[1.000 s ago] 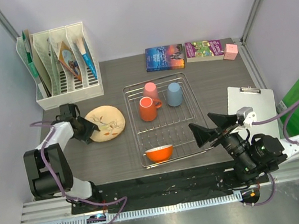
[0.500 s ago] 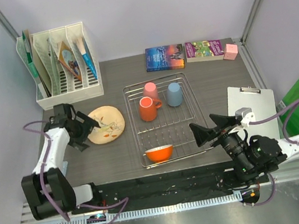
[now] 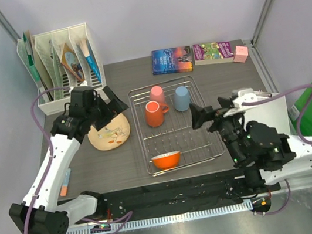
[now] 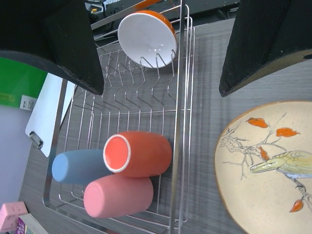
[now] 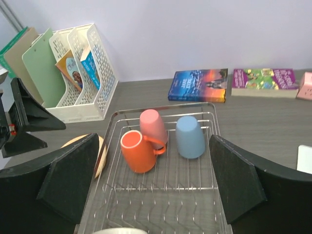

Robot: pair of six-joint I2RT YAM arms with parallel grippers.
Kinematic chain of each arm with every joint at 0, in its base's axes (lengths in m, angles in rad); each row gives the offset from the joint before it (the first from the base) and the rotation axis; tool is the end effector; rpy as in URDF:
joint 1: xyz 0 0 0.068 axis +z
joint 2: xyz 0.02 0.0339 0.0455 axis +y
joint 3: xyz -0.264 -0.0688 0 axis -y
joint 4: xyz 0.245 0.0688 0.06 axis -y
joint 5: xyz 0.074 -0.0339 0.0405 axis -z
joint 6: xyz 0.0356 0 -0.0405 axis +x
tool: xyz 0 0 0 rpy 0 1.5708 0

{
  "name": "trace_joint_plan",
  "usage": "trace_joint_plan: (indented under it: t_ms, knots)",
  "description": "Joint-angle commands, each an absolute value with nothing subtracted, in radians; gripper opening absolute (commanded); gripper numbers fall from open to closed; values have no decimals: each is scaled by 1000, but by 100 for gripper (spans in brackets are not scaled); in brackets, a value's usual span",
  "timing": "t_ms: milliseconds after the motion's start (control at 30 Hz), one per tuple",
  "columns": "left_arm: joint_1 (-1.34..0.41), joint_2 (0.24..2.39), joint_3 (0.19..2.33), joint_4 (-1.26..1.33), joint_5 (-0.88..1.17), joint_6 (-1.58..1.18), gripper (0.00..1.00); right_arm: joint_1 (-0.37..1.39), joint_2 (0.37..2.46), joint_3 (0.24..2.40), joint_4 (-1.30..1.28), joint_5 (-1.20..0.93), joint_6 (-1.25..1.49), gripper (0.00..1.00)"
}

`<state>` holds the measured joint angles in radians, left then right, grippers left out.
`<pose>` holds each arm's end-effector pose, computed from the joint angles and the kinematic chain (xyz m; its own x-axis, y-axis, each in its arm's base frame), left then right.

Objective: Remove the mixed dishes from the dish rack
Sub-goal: Place the plate at the center of the board, then move the dish rack to the center of the board.

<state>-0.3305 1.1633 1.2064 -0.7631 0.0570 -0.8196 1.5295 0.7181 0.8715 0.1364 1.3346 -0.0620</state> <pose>0.2263 -0.0798 0.3542 -0.6921 -0.5340 -0.4857 -0.2071 0.7914 -0.5751 0.0401 0.1315 0.4075 0.0239 0.2267 -0.9737 -0.1942 0.9564 0.2179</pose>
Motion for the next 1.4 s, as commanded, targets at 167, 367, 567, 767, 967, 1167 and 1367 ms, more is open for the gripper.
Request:
trace_joint_plan:
  t_ms: [167, 367, 567, 767, 967, 1167, 1367]
  knots:
    - [-371, 1173, 1218, -650, -37, -793, 100, 1154, 1164, 1303, -339, 916, 190, 100]
    - [-371, 1230, 1262, -695, -34, -779, 100, 771, 1273, 1377, -426, 577, 331, 100]
    - [-371, 1282, 1246, -669, -20, -781, 100, 507, 1347, 1314, -443, 559, 453, 98]
    - [-390, 1252, 1125, -554, -132, -787, 100, 479, 1367, 1218, -466, 430, 388, 99]
    - [-468, 1235, 1039, -474, -241, -747, 100, 479, 1384, 1062, -390, 411, 425, 94]
    - [-511, 1308, 1071, -468, -276, -738, 96, 479, 1401, 933, -243, 422, 478, 86]
    - [-541, 1393, 1101, -453, -282, -735, 87, 479, 1437, 903, -199, 419, 479, 71]
